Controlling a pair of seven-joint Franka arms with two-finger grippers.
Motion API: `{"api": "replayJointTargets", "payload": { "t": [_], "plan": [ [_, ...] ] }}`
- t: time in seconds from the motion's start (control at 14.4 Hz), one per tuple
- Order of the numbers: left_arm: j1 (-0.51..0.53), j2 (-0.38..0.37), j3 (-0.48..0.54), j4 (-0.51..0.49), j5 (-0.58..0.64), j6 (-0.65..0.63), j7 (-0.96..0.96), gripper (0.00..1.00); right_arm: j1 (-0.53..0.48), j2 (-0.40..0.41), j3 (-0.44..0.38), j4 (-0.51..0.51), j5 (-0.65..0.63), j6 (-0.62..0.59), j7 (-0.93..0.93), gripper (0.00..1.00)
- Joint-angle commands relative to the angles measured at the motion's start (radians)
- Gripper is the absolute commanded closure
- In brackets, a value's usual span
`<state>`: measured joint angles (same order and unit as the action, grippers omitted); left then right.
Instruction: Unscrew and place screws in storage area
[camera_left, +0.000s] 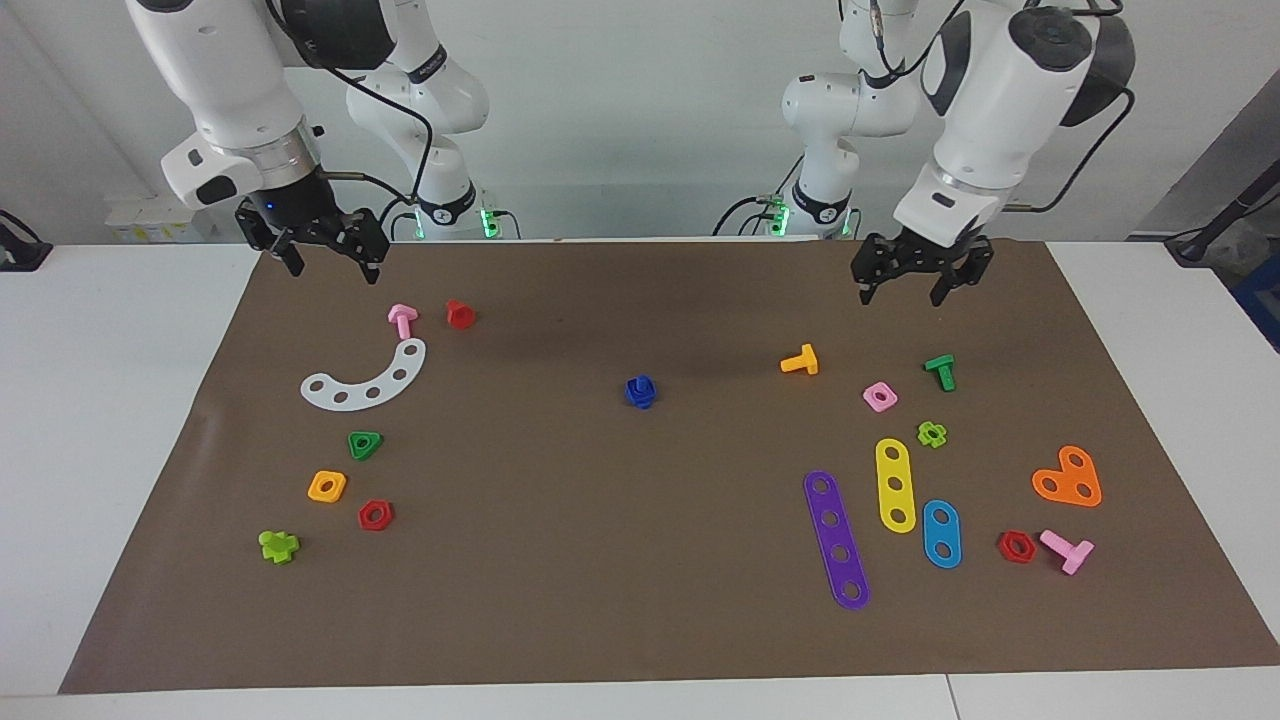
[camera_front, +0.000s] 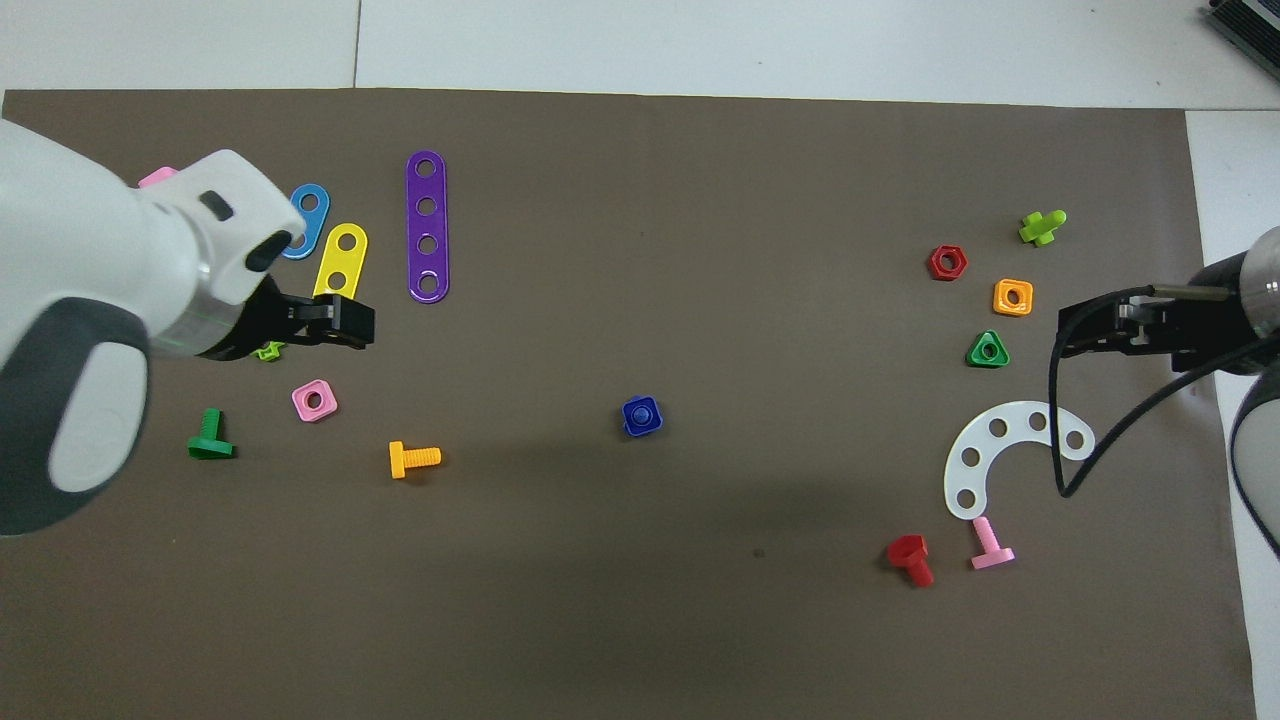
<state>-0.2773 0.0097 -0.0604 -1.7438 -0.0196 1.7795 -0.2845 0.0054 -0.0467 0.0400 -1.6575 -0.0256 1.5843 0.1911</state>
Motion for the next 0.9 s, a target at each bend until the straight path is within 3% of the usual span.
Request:
{"api": "replayJointTargets", "payload": {
  "t": [0.0, 0.28, 0.69, 0.83],
  "plan": [
    [-0.127, 0.058, 0.016, -0.04, -0.011, 0.115, -0.167, 0.05, -0.015, -0.008, 0.009, 0.002, 0.009, -0.01, 0.01, 0.0],
    [-0.246, 0.11, 0.016, -0.134, -0.011, 0.355, -0.363, 0.05, -0.015, -0.008, 0.009, 0.002, 0.009, -0.01, 0.01, 0.0],
    [-0.391, 0.307, 0.02, -0.132, 0.0, 0.538, -0.576, 0.09, -0.015, -0.008, 0.009, 0.002, 0.009, -0.01, 0.01, 0.0],
    [-0.411, 0.342, 0.022, -0.138, 0.003, 0.593, -0.628, 0.15, -0.015, -0.008, 0.009, 0.002, 0.009, -0.01, 0.01, 0.0]
  ]
}}
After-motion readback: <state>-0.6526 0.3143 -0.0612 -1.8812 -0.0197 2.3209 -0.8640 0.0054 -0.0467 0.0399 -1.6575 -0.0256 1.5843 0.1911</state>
